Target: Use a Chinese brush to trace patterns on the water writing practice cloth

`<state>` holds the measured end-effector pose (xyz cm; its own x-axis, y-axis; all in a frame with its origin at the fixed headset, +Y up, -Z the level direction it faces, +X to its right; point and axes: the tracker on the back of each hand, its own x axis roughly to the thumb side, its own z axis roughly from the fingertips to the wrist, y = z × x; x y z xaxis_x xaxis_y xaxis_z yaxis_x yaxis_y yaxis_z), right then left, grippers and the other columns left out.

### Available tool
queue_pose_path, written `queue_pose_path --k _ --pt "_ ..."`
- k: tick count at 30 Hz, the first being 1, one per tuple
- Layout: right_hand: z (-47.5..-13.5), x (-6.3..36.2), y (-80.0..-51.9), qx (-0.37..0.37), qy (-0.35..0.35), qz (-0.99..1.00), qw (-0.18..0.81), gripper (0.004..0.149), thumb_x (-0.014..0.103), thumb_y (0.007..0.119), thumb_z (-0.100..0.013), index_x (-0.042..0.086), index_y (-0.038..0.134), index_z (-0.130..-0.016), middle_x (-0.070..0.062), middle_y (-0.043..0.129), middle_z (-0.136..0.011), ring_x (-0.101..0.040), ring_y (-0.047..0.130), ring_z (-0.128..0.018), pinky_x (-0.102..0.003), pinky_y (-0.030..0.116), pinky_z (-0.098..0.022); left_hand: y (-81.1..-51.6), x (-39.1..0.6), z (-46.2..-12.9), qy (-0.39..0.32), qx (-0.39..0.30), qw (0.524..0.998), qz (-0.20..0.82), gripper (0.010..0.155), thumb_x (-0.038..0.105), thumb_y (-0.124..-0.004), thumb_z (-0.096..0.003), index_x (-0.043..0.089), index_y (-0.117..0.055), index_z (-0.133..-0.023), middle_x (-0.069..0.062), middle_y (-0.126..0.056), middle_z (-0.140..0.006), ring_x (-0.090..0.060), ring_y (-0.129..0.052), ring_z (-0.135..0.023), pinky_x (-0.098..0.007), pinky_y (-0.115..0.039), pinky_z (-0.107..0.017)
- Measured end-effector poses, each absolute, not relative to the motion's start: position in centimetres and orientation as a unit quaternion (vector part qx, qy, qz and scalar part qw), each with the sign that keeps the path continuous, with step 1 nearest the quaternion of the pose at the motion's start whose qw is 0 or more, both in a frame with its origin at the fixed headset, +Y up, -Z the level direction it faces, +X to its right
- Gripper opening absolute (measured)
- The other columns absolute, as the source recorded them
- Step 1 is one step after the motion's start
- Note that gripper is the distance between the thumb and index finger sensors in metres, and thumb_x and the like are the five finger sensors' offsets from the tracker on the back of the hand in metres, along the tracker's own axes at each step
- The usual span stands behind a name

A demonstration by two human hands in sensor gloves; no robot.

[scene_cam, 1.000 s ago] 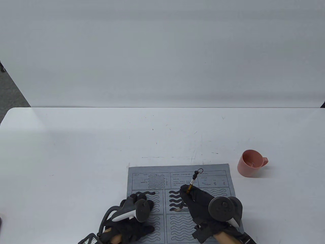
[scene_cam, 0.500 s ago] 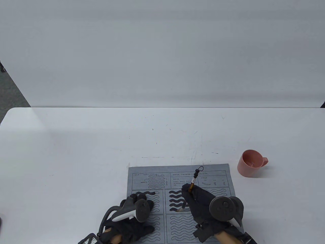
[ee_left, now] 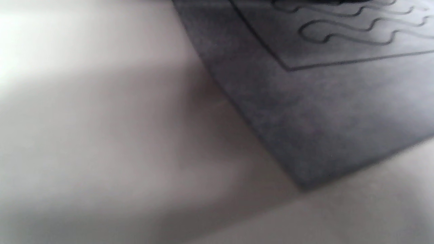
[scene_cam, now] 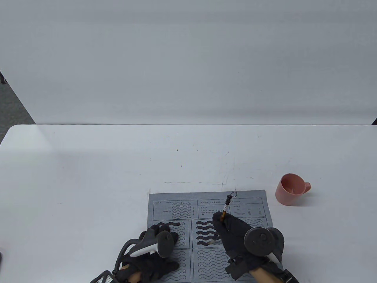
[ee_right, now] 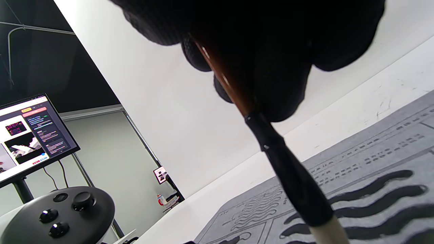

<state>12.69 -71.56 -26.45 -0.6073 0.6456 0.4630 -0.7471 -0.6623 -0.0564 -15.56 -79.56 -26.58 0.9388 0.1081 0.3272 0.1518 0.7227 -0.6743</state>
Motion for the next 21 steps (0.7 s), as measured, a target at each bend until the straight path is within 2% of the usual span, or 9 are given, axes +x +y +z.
queue_pose_path --k 21 --pt "-26.52 12.99 -71.49 0.193 -0.132 0.893 0.384 0.039 0.033 0.07 -0.056 0.009 0.078 -0.086 -0.015 0.097 -0.077 -0.034 0.103 -0.058 -0.063 0.076 -0.052 -79.56 -15.56 -26.58 -0.175 -0.372 0.912 -0.012 0.091 0.069 -0.048 -0.0455 0.042 0.021 -0.098 0.003 0.034 -0.103 -0.035 0.031 -0.096 -0.061 0.008 -0.071"
